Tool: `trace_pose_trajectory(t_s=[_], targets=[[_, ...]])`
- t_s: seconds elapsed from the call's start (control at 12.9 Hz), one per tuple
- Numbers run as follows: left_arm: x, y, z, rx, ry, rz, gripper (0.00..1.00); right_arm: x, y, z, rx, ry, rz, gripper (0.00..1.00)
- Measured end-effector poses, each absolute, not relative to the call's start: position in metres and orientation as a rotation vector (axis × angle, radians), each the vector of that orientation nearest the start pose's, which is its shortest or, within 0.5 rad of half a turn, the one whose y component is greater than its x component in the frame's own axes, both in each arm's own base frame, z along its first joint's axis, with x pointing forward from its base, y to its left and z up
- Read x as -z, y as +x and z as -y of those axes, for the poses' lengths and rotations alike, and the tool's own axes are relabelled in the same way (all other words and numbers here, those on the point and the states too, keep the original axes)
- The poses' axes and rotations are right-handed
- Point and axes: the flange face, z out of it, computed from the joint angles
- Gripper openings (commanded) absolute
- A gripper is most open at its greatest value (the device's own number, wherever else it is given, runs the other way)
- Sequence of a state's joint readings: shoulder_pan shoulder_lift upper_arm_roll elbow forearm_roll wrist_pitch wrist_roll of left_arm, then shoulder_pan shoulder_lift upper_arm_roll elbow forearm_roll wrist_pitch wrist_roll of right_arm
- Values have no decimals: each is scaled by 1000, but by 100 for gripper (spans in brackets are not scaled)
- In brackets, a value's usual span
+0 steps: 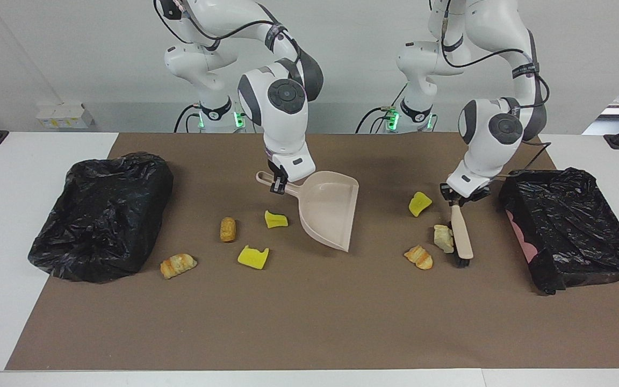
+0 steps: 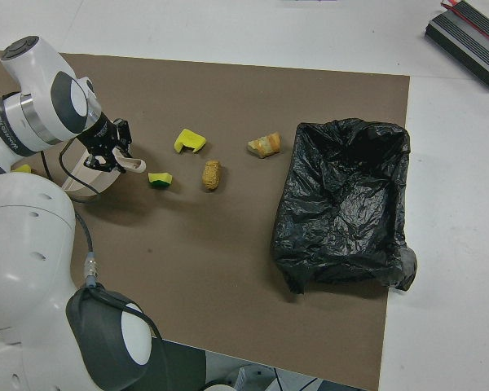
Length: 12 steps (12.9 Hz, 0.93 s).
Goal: Sweep and dump trash in bin
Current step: 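Sweep the tan chunks into the dustpan with the left gripper's brush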
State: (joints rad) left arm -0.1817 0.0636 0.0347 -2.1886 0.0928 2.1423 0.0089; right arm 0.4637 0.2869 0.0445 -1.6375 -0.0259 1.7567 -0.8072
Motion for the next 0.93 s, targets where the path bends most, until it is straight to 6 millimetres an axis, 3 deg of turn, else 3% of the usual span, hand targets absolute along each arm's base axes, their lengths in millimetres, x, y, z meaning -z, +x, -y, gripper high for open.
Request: trace_pose_trajectory(t_s=[0.31, 0.7, 0.93], targets=[[-348, 515, 114, -171, -3081, -375, 0, -426, 550, -305, -244, -2456, 1925, 0], [-348, 502, 160, -173, -3072, -498, 0, -394, 544, -340, -242, -2475, 2018, 0], [-348, 493, 186, -177, -3064, -569, 0, -386, 546, -343, -232, -2479, 2021, 0]])
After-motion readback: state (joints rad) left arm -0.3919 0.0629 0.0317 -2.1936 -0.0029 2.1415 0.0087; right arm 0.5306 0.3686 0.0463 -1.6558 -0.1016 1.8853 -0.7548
